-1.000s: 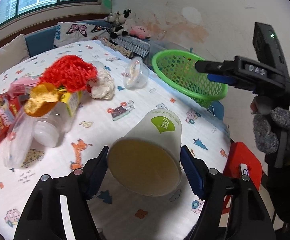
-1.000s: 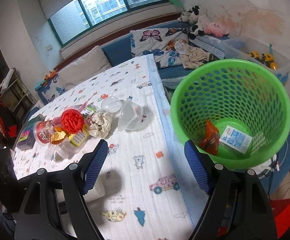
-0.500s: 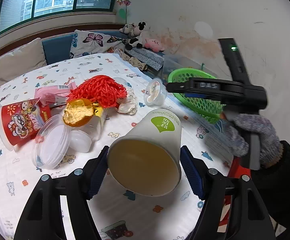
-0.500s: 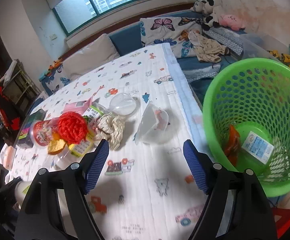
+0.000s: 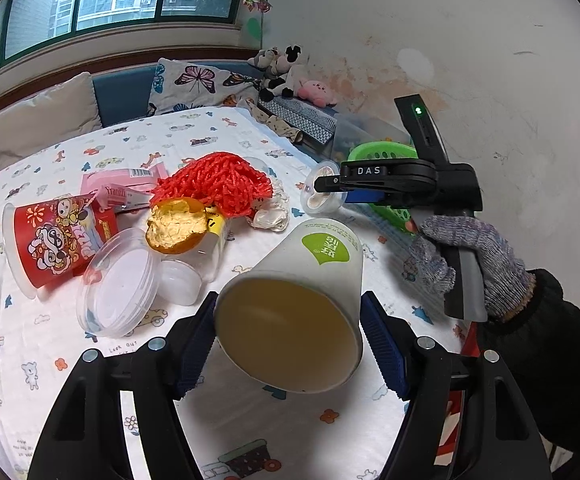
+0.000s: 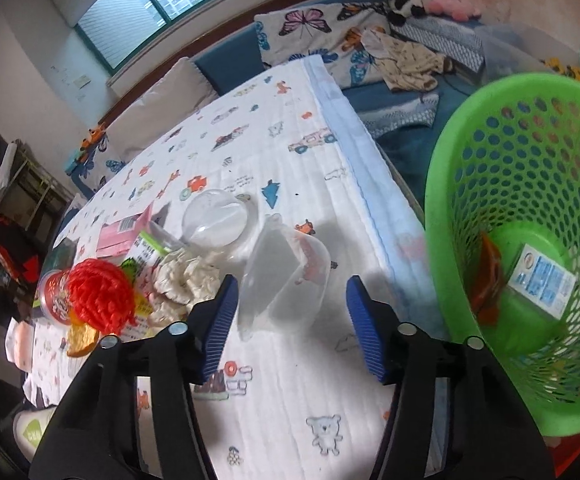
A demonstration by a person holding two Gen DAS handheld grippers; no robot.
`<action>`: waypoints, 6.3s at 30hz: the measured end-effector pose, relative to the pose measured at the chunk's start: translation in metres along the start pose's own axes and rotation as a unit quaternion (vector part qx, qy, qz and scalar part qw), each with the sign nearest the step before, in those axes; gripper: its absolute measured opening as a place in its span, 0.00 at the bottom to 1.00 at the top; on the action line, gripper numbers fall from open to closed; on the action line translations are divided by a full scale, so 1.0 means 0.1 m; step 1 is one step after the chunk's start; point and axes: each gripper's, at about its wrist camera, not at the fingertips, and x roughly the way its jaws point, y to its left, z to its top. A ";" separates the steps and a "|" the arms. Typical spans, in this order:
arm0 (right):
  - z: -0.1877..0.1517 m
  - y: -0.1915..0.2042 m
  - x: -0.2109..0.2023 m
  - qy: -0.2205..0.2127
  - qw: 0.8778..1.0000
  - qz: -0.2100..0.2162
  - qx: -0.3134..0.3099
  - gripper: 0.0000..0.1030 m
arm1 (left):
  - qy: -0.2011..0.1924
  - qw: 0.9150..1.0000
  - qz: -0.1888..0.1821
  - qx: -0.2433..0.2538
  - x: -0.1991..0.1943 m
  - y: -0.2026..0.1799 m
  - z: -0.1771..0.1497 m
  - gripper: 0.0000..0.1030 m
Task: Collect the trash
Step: 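Grasp the clear plastic container with the right gripper while the left gripper holds the cup, then drop the container into the basket with the right gripper while the left gripper drops the cup, then grasp the red mesh net with the left gripper, then grasp the crumpled tissue with the right gripper while the left gripper holds the net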
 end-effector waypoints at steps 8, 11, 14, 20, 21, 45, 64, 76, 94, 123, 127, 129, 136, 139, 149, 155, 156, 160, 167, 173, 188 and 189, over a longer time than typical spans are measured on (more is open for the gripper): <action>-0.01 -0.01 -0.01 -0.002 1.000 0.003 0.003 0.39 | 0.004 1.000 0.000 0.000 0.03 -0.01 0.01 0.66; -0.04 -0.01 -0.07 -0.006 1.000 0.007 0.002 0.39 | 0.004 1.000 -0.001 0.001 0.02 -0.03 0.02 0.66; -0.06 -0.02 -0.17 -0.012 1.000 0.011 -0.003 0.38 | 0.003 1.000 -0.001 0.005 0.03 -0.05 0.04 0.66; -0.09 -0.09 -0.43 -0.029 0.999 0.009 -0.011 0.38 | -0.001 1.000 -0.008 0.012 0.07 -0.15 0.11 0.66; -0.09 -0.12 -0.48 -0.033 0.999 0.007 -0.011 0.38 | -0.001 1.000 -0.010 0.014 0.08 -0.17 0.13 0.66; -0.15 -1.28 -1.12 -0.063 0.991 -0.115 0.034 0.40 | -0.006 0.998 -0.044 0.052 0.47 -0.74 0.67 0.66; -0.30 -1.39 -1.44 -0.092 0.988 -0.120 0.032 0.50 | 0.012 0.994 -0.054 0.091 1.02 -1.20 1.14 0.66; -0.44 -1.43 -1.69 -0.117 0.985 -0.123 0.038 0.59 | 0.058 0.991 -0.051 0.112 1.69 -1.56 1.33 0.67; -0.62 -1.49 -1.84 -0.122 0.983 -0.126 0.053 0.60 | 0.077 0.990 -0.048 0.106 1.98 -1.67 1.29 0.76; -0.55 -0.60 -1.53 -0.104 0.992 -0.063 -0.009 0.65 | -0.010 0.991 0.136 0.004 0.75 0.04 1.05 0.79; -0.53 -0.44 -1.43 -0.096 0.994 -0.054 -0.023 0.65 | 0.012 0.988 0.154 0.012 0.83 0.19 1.03 0.80; -0.52 -0.36 -1.38 -0.092 0.994 -0.049 -0.031 0.65 | 0.021 0.987 0.159 0.010 0.89 0.24 1.02 0.80; -0.52 -0.18 -1.24 -0.078 0.995 -0.040 -0.049 0.66 | 0.031 0.986 0.164 0.010 0.99 0.31 0.97 0.75; -0.53 -0.13 -1.19 -0.073 0.995 -0.036 -0.053 0.66 | 0.030 0.988 0.153 0.008 0.98 0.32 0.97 0.62; -0.51 0.10 -0.99 -0.054 0.996 -0.011 -0.071 0.66 | -0.013 0.991 0.133 -0.007 0.64 0.32 1.04 0.37; -0.44 0.31 -0.78 -0.041 0.995 0.010 -0.087 0.66 | -0.031 0.991 0.131 -0.026 0.44 0.39 1.06 0.34; -0.42 0.35 -0.74 -0.039 0.995 0.013 -0.092 0.66 | -0.036 0.990 0.130 -0.030 0.40 0.40 1.07 0.34; -0.37 0.53 -0.52 -0.024 0.994 0.025 -0.108 0.66 | -0.047 0.990 0.128 -0.044 0.25 0.46 1.06 0.34; -0.29 0.72 -0.16 -0.005 0.993 0.038 -0.115 0.65 | -0.057 0.988 0.126 -0.062 0.05 0.58 1.00 0.34; -0.20 0.75 0.10 0.011 0.994 0.047 -0.100 0.63 | -0.062 0.987 0.129 -0.071 -0.04 0.66 0.95 0.34; -0.16 0.75 0.39 0.030 0.994 0.057 -0.089 0.52 | -0.054 0.988 0.125 -0.079 -0.01 0.69 0.89 0.34; -0.17 0.76 0.38 0.026 0.994 0.054 -0.093 0.51 | -0.054 0.988 0.125 -0.079 -0.01 0.68 0.89 0.34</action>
